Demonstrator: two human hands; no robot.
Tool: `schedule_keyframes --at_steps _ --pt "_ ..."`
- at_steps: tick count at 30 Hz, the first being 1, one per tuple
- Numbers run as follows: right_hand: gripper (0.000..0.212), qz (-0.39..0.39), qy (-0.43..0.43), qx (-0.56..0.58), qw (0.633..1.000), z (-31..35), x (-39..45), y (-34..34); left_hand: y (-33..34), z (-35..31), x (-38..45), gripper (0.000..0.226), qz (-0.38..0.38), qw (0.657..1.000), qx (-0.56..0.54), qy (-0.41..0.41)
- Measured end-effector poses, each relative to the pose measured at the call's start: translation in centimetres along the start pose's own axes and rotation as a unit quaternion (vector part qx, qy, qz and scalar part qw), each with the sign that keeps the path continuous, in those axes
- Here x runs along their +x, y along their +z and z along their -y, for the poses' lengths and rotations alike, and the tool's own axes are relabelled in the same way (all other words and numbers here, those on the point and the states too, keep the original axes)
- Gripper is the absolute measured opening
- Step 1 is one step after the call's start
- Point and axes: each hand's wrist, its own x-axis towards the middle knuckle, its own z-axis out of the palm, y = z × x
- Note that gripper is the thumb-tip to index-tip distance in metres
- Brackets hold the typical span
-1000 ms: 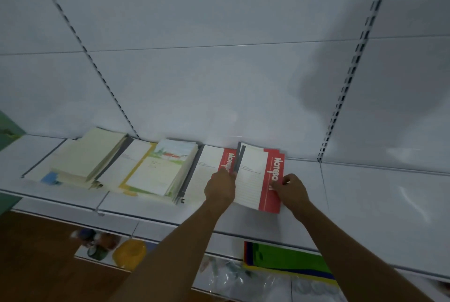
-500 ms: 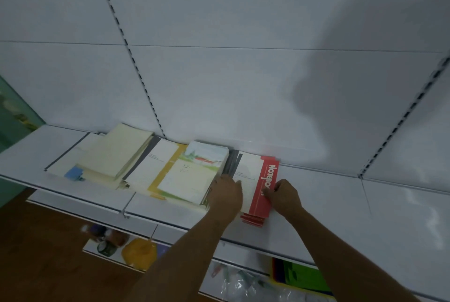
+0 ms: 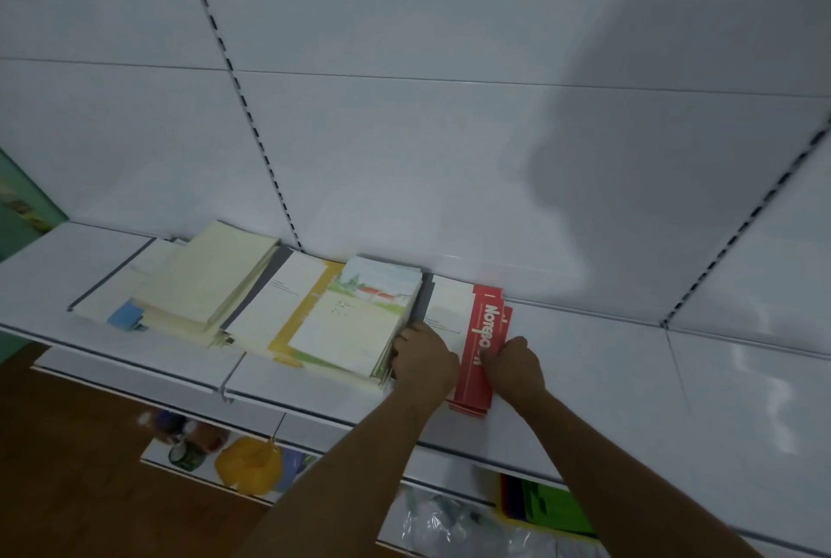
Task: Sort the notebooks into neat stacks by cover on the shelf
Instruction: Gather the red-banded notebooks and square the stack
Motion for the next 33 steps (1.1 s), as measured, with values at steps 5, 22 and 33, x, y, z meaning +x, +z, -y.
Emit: schedule_keyframes --at_steps 5,22,33 --pt "0.027 0.029 0.021 0.053 0.998 -0.7 0.9 0.1 0.4 -0.3 0.4 0.074 0.017 1.0 0.004 -0.019" --pt "0.034 -0.004 0.047 0.022 0.999 -3.1 1.2 -3.9 3.1 -2.4 -0.8 0.074 0.021 0.984 -0.174 -0.012" --pt "0.047 -0.063 0.007 0.091 0.994 -3.9 0.3 -5.3 1.2 -2.8 -0.7 0.061 0.118 0.899 -0.421 0.032"
